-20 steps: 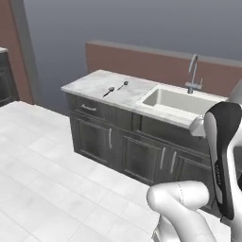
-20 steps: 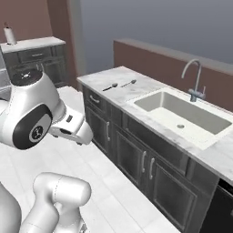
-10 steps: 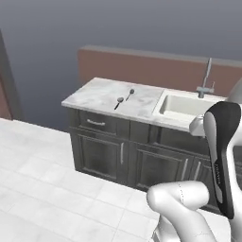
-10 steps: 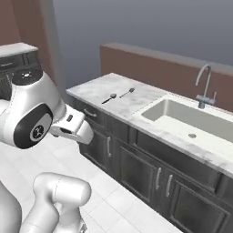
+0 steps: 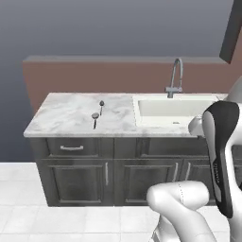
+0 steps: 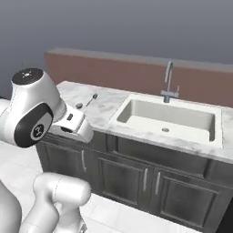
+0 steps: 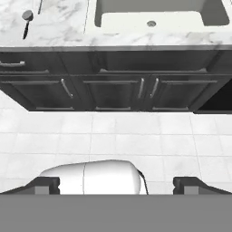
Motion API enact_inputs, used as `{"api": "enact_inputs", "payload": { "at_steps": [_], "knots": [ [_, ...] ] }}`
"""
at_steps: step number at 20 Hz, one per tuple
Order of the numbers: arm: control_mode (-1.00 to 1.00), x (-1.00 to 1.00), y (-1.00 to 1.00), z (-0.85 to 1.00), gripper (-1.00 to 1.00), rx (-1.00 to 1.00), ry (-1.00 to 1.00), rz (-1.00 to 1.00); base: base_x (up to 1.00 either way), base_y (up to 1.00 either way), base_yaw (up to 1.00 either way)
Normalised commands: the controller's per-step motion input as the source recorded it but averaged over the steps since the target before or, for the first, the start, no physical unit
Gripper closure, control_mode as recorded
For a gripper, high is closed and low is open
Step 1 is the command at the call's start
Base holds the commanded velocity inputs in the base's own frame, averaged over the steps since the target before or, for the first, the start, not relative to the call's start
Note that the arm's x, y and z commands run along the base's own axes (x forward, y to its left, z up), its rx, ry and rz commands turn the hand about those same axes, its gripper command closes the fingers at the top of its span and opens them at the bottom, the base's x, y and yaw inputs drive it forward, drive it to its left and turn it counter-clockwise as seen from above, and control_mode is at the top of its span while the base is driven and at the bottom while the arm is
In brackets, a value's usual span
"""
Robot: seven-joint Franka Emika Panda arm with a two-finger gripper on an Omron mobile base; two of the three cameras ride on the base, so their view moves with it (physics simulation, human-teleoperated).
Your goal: Organize the utensils by type. Pick up the wooden spoons from the counter and place them in the open cabinet. Then pick up the metallic utensils from the counter and place them in the open drawer.
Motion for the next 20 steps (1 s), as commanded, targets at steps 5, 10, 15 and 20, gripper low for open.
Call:
{"api": "enact_inputs", "payload": {
  "at_steps": [5,10,15,20],
  "knots": [
    [1.00,0.00,0.00,0.00,-1.00,0.00,0.00,0.00,0.64,0.47,-0.65],
    [1.00,0.00,0.00,0.00,-1.00,0.00,0.00,0.00,0.61,0.50,-0.57],
    [1.00,0.00,0.00,0.00,-1.00,0.00,0.00,0.00,0.24,0.68,-0.23],
    [1.00,0.00,0.00,0.00,-1.00,0.00,0.00,0.00,-0.21,0.81,0.32]
  ]
}}
